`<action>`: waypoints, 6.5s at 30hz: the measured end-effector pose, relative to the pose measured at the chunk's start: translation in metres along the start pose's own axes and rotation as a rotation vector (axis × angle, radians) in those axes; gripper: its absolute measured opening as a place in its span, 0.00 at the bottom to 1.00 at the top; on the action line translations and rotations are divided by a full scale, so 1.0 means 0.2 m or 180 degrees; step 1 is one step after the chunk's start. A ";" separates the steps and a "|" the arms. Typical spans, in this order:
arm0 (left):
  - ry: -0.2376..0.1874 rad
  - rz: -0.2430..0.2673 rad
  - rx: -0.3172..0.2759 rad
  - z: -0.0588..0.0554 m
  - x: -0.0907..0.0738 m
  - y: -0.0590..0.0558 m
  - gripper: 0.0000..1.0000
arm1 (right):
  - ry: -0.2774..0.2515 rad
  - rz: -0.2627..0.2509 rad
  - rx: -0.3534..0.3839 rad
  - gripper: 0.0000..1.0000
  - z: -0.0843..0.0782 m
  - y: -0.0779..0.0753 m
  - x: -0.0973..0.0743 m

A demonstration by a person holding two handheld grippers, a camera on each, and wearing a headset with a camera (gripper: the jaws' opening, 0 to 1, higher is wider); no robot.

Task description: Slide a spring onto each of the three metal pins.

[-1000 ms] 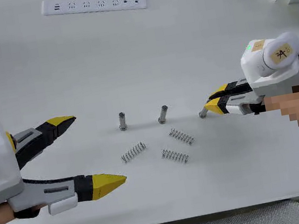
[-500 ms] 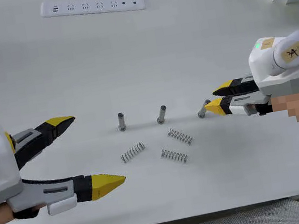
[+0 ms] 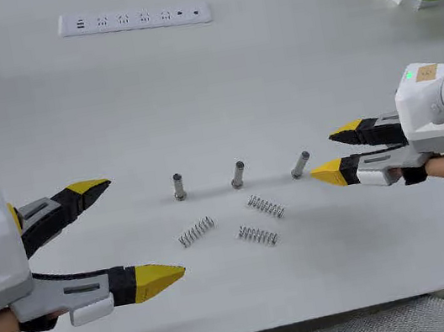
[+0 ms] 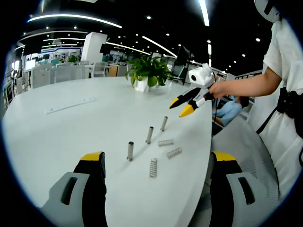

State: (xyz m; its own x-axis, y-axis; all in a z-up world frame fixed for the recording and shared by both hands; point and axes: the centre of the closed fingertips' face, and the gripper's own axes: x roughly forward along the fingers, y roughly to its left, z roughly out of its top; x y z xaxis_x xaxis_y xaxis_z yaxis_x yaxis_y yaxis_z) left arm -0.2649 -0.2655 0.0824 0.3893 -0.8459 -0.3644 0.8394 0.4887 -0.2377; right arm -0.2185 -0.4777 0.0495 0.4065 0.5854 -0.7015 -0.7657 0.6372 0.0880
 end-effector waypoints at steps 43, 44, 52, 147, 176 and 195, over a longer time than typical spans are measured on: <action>0.1599 0.0270 0.0557 -0.36 0.27 0.03 0.30 | -0.0416 0.0035 0.0054 0.66 -0.12 0.14 -0.20; 0.1628 0.0267 0.0573 -0.37 0.28 0.03 0.30 | -0.0415 0.0038 0.0049 0.66 -0.13 0.14 -0.20; 0.1851 0.0374 0.0563 -0.43 0.33 0.07 0.24 | -0.0464 0.0101 -0.0040 0.74 -0.17 0.12 -0.22; 0.2062 0.0351 0.0467 -0.47 0.32 0.04 0.06 | -0.0512 0.0054 -0.0049 0.70 -0.19 0.13 -0.28; 0.1177 0.0242 0.0149 -0.16 0.24 -0.07 0.06 | -0.0802 0.0308 -0.0128 0.56 0.11 0.30 -0.28; -0.0141 -0.0011 -0.0150 0.35 0.18 -0.22 0.06 | -0.1791 0.0861 0.0840 0.39 0.59 0.47 -0.28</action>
State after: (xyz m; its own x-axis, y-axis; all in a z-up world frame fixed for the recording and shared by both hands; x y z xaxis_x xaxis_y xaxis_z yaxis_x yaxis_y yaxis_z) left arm -0.2610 -0.3326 0.1418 0.4038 -0.8557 -0.3235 0.8224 0.4945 -0.2814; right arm -0.2544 -0.3907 0.1813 0.4700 0.8678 -0.1617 -0.7587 0.4907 0.4285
